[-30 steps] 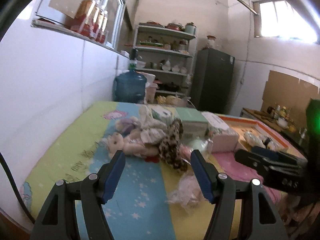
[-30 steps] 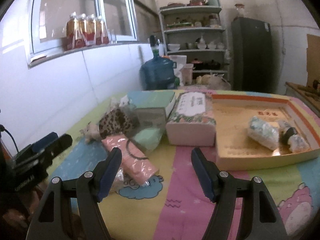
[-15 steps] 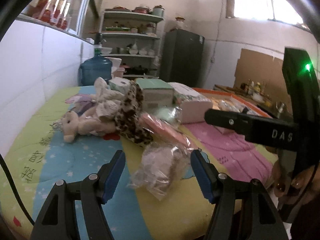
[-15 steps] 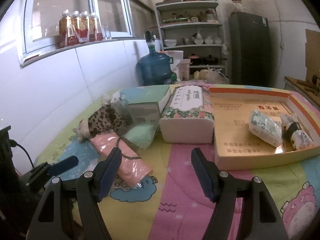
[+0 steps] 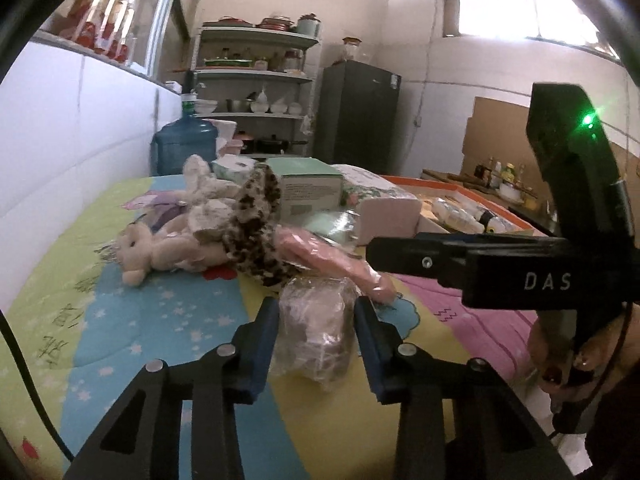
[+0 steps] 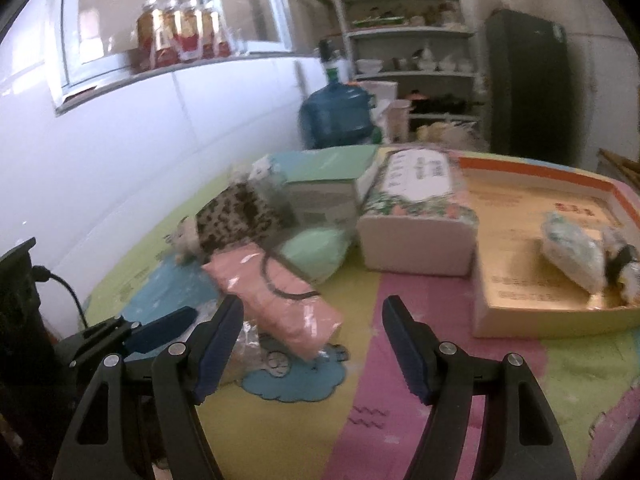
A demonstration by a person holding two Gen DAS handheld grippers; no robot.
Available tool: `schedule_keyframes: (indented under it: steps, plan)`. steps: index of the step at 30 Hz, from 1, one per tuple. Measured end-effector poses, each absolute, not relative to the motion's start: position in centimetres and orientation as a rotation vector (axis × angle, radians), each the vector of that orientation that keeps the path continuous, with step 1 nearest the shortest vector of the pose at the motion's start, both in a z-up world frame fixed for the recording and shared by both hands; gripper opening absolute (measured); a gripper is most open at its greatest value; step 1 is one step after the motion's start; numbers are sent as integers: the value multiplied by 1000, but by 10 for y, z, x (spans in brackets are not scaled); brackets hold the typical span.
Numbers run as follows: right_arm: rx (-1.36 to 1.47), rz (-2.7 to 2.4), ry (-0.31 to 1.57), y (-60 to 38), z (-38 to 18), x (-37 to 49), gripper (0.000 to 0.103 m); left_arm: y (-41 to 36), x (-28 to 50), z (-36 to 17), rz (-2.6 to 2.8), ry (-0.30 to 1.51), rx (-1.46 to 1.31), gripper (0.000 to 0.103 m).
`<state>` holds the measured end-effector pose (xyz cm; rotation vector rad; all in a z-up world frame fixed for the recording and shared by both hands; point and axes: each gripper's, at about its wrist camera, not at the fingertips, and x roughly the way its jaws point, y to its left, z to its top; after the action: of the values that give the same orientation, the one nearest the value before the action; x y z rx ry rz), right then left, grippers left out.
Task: Organize soft objects
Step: 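Grasp the clear plastic bag with the left tool while the right tool grasps the pink towel pack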
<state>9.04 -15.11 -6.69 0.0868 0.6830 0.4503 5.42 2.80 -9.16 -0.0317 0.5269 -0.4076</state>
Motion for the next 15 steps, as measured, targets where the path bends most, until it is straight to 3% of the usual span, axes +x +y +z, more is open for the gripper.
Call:
schedule_keyframes:
  steps: [15]
  plan:
    - [-139, 651, 794, -116, -85, 128, 74, 83, 48, -74, -281, 479, -98, 39]
